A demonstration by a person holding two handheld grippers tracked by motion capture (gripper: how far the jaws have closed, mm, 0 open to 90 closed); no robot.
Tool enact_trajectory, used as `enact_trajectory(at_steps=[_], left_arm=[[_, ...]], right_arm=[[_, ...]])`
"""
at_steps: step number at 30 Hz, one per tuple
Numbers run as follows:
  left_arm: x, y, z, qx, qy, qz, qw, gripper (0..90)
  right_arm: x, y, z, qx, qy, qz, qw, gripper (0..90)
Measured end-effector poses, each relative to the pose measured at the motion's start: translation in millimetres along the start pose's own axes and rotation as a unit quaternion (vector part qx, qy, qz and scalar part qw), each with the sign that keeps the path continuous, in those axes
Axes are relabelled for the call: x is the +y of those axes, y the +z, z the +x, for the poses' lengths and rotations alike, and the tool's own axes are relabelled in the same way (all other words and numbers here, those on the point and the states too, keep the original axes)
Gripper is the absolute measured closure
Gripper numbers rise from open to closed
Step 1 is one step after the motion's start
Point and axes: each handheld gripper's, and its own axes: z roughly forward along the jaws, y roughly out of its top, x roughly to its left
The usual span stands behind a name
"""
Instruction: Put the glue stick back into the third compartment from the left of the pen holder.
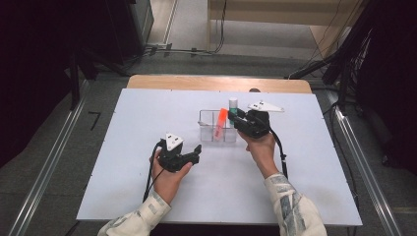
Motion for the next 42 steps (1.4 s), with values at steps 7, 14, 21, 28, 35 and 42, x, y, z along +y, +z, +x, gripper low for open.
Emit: enact_trajectory(at_steps=[7, 14, 21, 28, 35, 42], left_arm=[[0.1, -0.2, 0.5, -0.001, 0.000, 0.001, 1.0000, 28.7], [0.0, -0.2, 0.9, -0.001, -0.002, 0.000, 1.0000, 28.7], [0.0, -0.1, 0.9, -0.001, -0.001, 0.002, 1.0000, 28.7], [-0.3, 0.0, 0.7, -0.001, -0.001, 0.003, 1.0000, 28.7], [-0.4, 0.4, 1.7, -0.001, -0.004, 0.002, 1.0000, 28.7], [-0.5, 0.8, 2.6, 0.001, -0.006, 0.003, 1.0000, 28.7]], right_arm=[[-4.7, 8.9, -1.6, -0.002, 0.004, 0.010, 0.9999, 63.9], [-7.9, 11.2, -2.2, -0.003, 0.003, 0.023, 0.9997, 63.2], [-10.3, 11.1, -1.9, 0.001, -0.005, 0.029, 0.9996, 57.1], [-11.8, 8.8, -0.9, -0.001, -0.008, 0.029, 0.9995, 56.0], [-13.0, 6.7, -1.2, 0.000, -0.007, 0.027, 0.9996, 53.0], [-14.4, 1.6, -2.6, 0.000, -0.007, 0.024, 0.9997, 49.0]])
